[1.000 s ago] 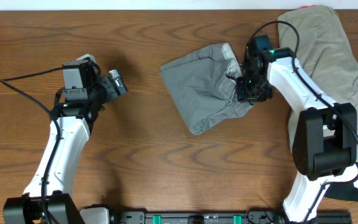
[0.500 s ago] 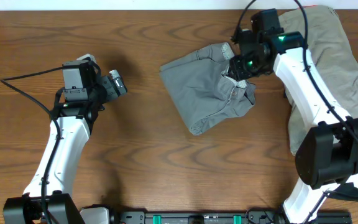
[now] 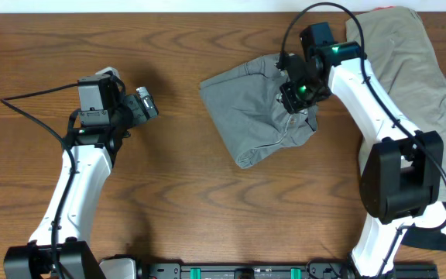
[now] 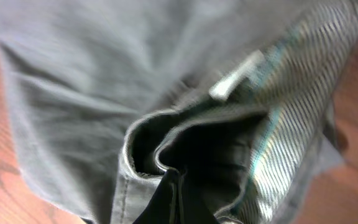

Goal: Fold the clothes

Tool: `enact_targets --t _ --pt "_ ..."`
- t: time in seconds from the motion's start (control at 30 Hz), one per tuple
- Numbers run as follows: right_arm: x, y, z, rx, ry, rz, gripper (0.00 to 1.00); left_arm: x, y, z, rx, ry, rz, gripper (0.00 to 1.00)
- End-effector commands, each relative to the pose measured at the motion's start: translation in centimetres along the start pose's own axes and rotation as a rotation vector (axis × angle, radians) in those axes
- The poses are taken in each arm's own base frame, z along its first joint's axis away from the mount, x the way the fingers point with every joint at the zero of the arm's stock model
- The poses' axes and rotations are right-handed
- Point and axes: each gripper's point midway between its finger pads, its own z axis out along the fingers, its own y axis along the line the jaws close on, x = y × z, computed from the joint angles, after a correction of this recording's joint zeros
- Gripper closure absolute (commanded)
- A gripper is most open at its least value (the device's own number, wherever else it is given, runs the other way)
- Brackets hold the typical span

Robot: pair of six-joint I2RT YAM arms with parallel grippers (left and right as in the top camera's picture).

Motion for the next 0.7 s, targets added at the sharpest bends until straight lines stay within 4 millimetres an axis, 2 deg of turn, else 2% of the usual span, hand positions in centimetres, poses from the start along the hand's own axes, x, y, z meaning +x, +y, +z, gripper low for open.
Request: enact_targets --t 0.0,0.1,0.2,0.37,0.47,0.5,0.53,0.57,0.67 --pt "0.7 -3.5 -0.6 0.085 0.012 0.174 0.99 -0.7 0.1 -0.5 -0.008 -0.025 0.012 0.02" --pt "1.0 -5.2 -0.9 0.089 0.003 0.255 0.99 -0.7 0.1 -0.5 -0.008 -0.025 0.012 0.02" --pt "1.5 -6.3 -0.3 0.090 0.022 0.289 0.99 -0.7 0.1 -0.5 -0.008 -0.025 0.012 0.02" --pt "3.0 -7.0 3.1 0.072 0.118 0.315 0.99 -0.7 0.1 -0.5 -0.009 -0.023 0.012 0.02" --pt "3.6 -7.1 4.3 0.067 0.155 0.324 0.98 -0.7 0.1 -0.5 -0.009 -0.022 0.020 0.02" --pt "3.7 -7.2 4.4 0.067 0.158 0.326 0.91 -0.7 0.1 -0.5 -0.009 -0.021 0.029 0.02" --pt "3.7 -7.3 4.3 0.068 0.156 0.328 0.80 -0.7 0.1 -0.5 -0.009 -0.021 0.036 0.02" --pt "3.5 -7.5 4.0 0.069 0.146 0.331 0.75 -0.7 0.1 -0.5 -0.009 -0.021 0.042 0.02" --pt "2.5 -7.9 2.4 0.075 0.102 0.337 0.67 -0.7 0.1 -0.5 -0.009 -0.022 0.046 0.02"
